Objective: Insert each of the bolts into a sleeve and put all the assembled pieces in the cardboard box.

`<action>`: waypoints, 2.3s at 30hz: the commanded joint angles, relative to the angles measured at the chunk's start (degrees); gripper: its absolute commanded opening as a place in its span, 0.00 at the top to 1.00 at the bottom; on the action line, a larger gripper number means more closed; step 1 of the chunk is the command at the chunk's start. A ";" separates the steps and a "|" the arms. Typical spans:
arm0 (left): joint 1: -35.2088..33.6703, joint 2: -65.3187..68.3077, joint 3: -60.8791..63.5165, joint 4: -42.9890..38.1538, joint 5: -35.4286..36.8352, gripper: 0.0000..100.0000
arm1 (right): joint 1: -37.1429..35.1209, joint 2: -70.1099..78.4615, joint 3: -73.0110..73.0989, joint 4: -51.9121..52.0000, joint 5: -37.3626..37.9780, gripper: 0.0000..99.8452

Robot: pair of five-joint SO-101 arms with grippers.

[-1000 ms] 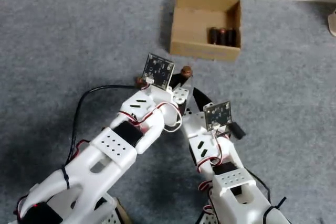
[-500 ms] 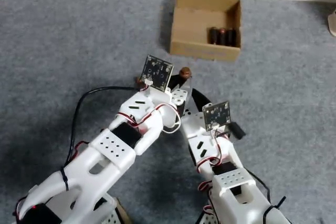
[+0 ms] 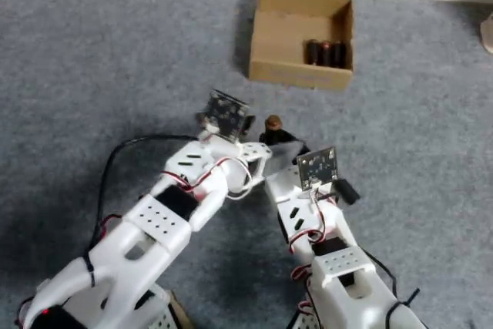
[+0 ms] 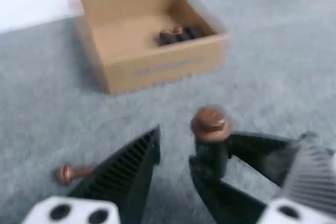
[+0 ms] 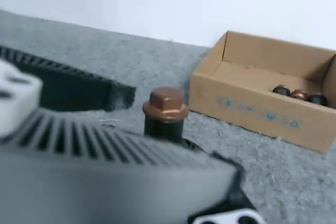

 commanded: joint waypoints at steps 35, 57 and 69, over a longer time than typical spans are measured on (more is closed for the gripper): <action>-16.57 -36.97 5.93 40.62 -1.14 0.42 | 11.30 -1.10 -13.85 34.24 0.44 1.00; -16.66 -36.88 6.64 40.18 -1.58 0.73 | 12.70 27.38 -57.27 47.87 0.53 1.00; -16.66 -36.88 10.24 34.90 -1.67 0.73 | 15.87 53.93 -91.56 54.46 0.53 1.00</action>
